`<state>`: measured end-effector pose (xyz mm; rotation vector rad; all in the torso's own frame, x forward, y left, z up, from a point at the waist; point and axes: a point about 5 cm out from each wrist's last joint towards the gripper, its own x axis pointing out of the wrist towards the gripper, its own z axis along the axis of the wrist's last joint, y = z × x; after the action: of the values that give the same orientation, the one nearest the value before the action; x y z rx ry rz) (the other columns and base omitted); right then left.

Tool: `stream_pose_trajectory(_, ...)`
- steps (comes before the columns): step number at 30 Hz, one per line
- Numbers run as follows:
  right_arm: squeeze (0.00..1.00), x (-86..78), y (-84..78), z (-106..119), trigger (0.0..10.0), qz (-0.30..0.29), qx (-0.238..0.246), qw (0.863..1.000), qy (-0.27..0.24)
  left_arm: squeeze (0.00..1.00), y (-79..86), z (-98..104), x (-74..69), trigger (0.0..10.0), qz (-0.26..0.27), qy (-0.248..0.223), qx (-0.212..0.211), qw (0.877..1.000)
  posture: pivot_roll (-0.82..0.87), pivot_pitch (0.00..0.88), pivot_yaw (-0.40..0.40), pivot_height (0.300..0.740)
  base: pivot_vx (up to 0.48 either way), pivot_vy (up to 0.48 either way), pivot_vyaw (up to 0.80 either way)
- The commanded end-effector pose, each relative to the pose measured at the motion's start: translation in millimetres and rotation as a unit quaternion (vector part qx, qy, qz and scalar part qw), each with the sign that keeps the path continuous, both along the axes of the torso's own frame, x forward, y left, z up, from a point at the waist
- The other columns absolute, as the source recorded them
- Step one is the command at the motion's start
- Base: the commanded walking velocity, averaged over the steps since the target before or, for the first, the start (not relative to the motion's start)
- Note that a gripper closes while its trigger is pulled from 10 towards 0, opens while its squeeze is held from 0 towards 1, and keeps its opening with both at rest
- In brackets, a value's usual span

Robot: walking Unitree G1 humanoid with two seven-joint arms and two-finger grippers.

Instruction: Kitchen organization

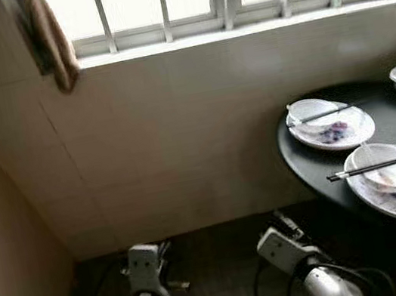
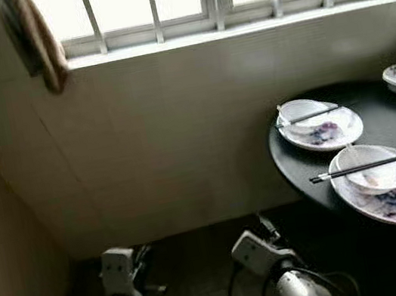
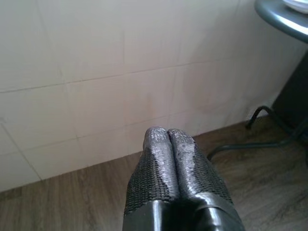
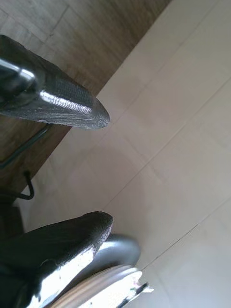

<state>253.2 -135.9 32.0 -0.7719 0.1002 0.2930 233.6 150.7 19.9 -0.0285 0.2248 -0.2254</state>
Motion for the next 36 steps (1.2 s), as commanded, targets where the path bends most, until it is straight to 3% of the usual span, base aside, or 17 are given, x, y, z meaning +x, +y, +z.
stream_pose_trajectory(1,0.0,0.4,-1.6,0.7,10.0,-0.003,-0.002,1.0,-0.002,0.0,-0.7,0.4,0.9,10.0,0.0,0.003,0.005,1.0,-0.08,0.0,0.0,0.74,0.0,0.0,0.0)
stream_pose_trajectory(36,0.0,2.5,-0.5,2.2,10.0,0.002,0.0,1.0,-0.004,0.0,0.1,0.5,4.5,10.0,0.007,0.009,0.009,1.0,-0.08,0.0,0.003,0.74,0.0,-0.048,0.0)
